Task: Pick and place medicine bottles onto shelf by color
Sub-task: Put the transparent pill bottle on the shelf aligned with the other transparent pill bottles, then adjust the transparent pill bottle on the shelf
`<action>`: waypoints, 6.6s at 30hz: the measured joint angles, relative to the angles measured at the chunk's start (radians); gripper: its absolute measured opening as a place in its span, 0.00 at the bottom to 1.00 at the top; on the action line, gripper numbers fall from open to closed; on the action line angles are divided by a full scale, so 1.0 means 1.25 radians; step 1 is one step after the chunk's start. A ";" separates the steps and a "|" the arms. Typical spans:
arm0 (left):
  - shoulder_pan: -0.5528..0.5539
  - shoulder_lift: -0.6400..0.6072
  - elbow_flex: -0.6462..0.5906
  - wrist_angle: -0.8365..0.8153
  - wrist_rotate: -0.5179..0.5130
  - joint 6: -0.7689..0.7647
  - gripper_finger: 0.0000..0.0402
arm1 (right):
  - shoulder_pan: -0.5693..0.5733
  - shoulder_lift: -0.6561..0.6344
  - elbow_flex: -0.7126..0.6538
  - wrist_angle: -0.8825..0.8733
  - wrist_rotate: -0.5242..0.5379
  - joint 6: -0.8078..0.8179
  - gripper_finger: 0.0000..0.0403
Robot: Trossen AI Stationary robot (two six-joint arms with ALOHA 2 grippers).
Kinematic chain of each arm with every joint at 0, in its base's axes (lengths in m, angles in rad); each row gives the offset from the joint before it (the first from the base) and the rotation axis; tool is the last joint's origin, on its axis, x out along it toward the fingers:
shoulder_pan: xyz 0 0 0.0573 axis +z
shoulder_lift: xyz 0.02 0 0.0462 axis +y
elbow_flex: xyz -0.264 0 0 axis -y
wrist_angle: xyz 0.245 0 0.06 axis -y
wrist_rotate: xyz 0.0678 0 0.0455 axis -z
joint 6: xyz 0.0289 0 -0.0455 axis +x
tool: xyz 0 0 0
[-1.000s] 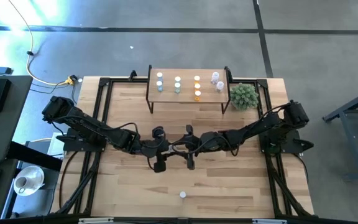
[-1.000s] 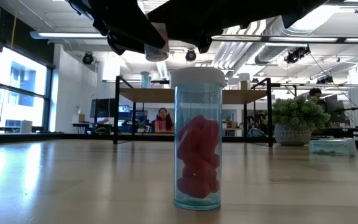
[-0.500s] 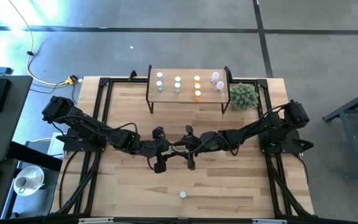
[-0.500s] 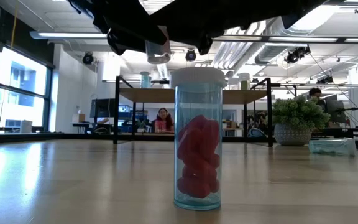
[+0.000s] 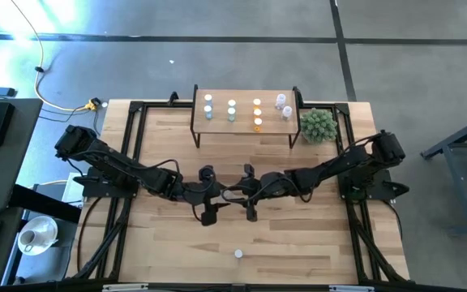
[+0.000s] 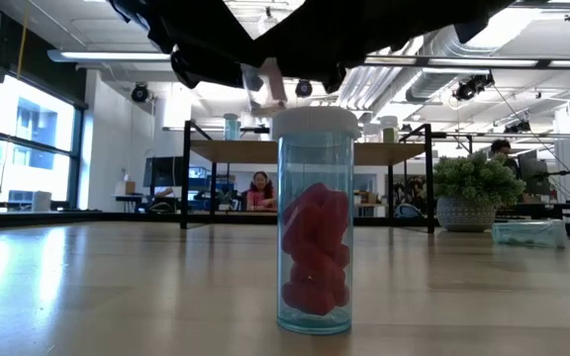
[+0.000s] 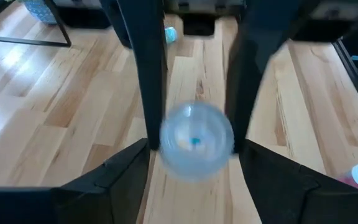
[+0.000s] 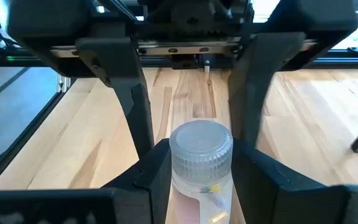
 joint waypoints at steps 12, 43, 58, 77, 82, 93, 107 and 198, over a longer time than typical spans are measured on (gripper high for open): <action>-0.001 -0.006 0.001 -0.002 0.034 0.005 0.60 | 0.008 -0.193 0.000 -0.224 0.112 -0.002 0.33; -0.036 -0.040 0.001 -0.044 0.032 0.021 0.59 | 0.008 -0.623 -0.237 -0.220 0.567 -0.060 0.33; -0.035 -0.040 0.001 -0.037 0.029 0.021 0.59 | -0.164 -0.623 -0.476 0.104 0.530 -0.053 0.33; -0.035 -0.040 0.001 -0.044 0.005 0.021 0.59 | -0.277 -0.437 -0.476 0.233 0.541 -0.027 0.33; -0.035 -0.040 0.001 -0.044 0.005 0.021 0.59 | -0.282 -0.434 -0.476 0.229 0.541 -0.027 0.33; -0.035 -0.040 0.001 -0.044 0.005 0.021 0.59 | -0.282 -0.434 -0.476 0.222 0.567 -0.042 0.33; -0.035 -0.040 0.001 -0.044 0.005 0.021 0.59 | -0.301 -0.401 -0.473 0.234 0.564 -0.001 0.33; -0.034 -0.040 0.000 -0.050 0.012 0.016 0.59 | -0.625 -0.400 0.053 -0.773 0.302 0.274 0.49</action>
